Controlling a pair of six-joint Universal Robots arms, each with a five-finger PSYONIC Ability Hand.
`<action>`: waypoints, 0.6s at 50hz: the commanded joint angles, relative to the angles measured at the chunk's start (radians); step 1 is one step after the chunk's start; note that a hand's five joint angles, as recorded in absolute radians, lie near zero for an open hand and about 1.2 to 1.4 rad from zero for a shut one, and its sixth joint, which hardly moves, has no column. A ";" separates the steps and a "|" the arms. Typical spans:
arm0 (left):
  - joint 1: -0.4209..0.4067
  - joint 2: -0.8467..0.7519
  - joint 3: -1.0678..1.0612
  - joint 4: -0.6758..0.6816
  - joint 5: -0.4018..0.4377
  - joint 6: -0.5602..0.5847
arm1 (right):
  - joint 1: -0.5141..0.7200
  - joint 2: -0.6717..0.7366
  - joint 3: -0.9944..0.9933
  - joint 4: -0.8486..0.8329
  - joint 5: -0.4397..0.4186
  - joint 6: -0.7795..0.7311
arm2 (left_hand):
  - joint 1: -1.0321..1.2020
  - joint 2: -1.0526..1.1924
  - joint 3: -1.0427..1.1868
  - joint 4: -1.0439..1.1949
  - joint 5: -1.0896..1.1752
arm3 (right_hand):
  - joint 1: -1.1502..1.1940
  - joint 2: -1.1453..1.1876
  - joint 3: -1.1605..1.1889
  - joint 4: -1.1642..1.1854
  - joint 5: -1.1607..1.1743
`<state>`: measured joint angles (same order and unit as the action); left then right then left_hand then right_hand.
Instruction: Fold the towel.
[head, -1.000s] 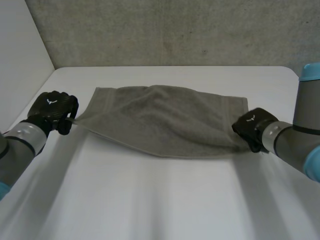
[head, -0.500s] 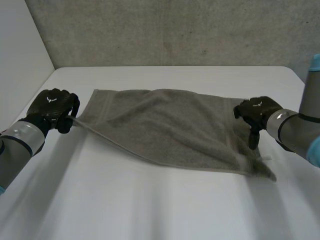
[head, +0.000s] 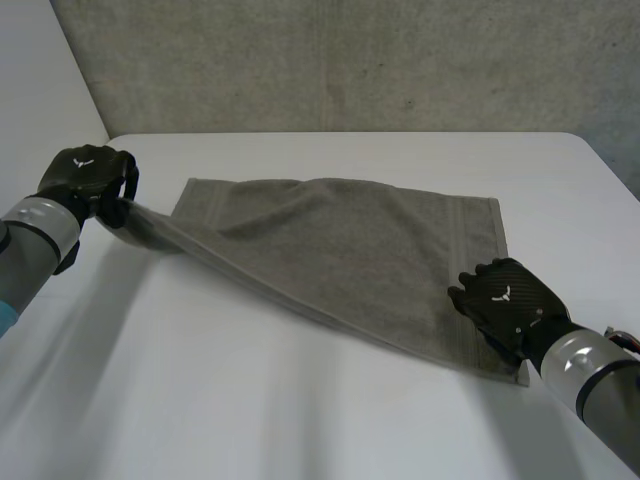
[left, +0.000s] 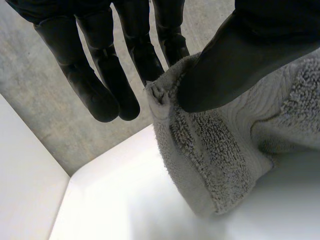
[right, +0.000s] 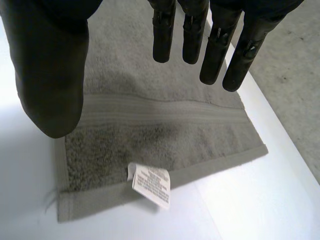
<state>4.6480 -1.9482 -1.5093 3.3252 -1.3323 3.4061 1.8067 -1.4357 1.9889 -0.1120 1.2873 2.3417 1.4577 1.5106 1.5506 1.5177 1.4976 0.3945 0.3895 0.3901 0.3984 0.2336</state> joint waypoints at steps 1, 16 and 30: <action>0.000 -0.012 -0.002 -0.010 0.004 -0.034 | -0.036 0.000 0.113 -0.123 -0.014 0.001 | -0.061 -0.114 -0.154 -0.121 -0.276 | -0.025 -0.020 -0.020 -0.029 -0.038; -0.003 -0.015 -0.012 -0.009 0.004 -0.036 | -0.043 0.058 0.130 -0.152 -0.019 0.011 | -0.061 -0.114 -0.154 -0.121 -0.276 | -0.019 -0.014 -0.014 -0.023 -0.033; -0.003 -0.024 -0.012 -0.007 0.005 -0.036 | -0.055 0.145 0.110 -0.250 -0.016 0.011 | -0.061 -0.114 -0.154 -0.121 -0.276 | 0.010 0.015 0.015 0.007 -0.003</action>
<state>4.6449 -1.9681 -1.5206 3.3187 -1.3270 3.3702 1.7546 -1.3264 2.1102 -0.3187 1.2680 2.3543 1.4577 1.5106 1.5506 1.5177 1.4976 0.3907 0.3878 0.3901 0.3953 0.2081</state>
